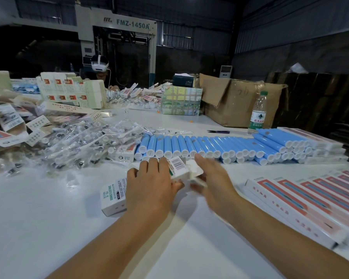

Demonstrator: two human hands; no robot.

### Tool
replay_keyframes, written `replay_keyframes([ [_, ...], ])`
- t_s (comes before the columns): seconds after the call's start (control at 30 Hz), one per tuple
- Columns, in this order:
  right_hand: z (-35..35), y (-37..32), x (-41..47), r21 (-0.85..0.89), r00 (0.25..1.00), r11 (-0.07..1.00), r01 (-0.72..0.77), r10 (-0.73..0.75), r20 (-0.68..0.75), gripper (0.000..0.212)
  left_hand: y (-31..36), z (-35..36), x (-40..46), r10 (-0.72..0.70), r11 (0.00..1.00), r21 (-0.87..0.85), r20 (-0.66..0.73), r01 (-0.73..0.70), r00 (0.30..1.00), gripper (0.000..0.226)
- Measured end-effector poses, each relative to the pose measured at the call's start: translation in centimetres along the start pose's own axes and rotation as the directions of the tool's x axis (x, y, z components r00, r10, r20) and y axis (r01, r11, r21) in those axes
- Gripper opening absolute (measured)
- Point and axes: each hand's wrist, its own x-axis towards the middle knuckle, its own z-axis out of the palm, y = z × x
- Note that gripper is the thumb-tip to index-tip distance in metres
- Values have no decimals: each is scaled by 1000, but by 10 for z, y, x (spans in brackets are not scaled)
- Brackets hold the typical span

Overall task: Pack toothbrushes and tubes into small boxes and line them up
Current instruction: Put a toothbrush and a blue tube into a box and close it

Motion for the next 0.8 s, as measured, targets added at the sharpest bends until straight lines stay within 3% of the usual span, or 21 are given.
replay_keyframes([
  [0.03, 2, 1, -2, 178, 978, 966, -187, 165, 129, 44, 1, 0, -1, 18, 1000, -4, -7, -18, 1000, 65],
  [0.07, 4, 2, -5, 240, 948, 930, -280, 228, 222, 37, 3, 1, -3, 39, 999, -8, -10, -39, 999, 64],
  [0.17, 6, 6, -7, 225, 960, 953, -203, 149, 235, 18, 7, 2, -5, 74, 997, -25, -7, -74, 997, 62],
  [0.23, 7, 11, -7, -17, 990, 999, 52, -49, 130, 11, 11, 2, -7, 97, 995, -33, 2, -97, 995, 60],
  [0.27, 6, 13, -8, -291, 976, 932, 216, -196, 94, 18, 13, 0, -8, 100, 995, -29, 4, -100, 995, 60],
  [0.3, 7, 16, -10, -538, 937, 772, 339, -332, 114, 25, 14, -3, -8, 100, 995, -15, 6, -99, 995, 62],
  [0.33, 8, 20, -13, -664, 895, 624, 412, -414, 166, 28, 15, -5, -9, 100, 995, 7, 10, -100, 995, 64],
  [0.4, 10, 24, -13, -710, 862, 528, 466, -451, 231, 24, 15, -6, -11, 108, 993, 48, -10, -107, 994, 64],
  [0.5, 8, 28, -11, -732, 862, 493, 471, -433, 263, 25, 13, -5, -14, 144, 989, 49, -40, -142, 989, 62],
  [0.57, 9, 26, -13, -684, 881, 568, 458, -397, 259, 31, 10, -1, -13, 163, 986, 56, -65, -159, 985, 64],
  [0.6, 9, 24, -14, -608, 904, 671, 425, -357, 237, 32, 9, 1, -11, 160, 986, 47, -71, -157, 985, 66],
  [0.67, 9, 15, -14, -328, 962, 911, 249, -193, 192, 36, 8, 0, -7, 143, 990, 12, -60, -143, 988, 65],
  [0.7, 9, 11, -14, -172, 972, 974, 149, -112, 208, 39, 8, 1, -5, 134, 991, -7, -52, -134, 990, 62],
  [0.8, 3, 6, -13, 4, 958, 999, 37, -36, 283, 38, 3, 13, -1, 120, 991, -55, -86, -125, 989, 57],
])
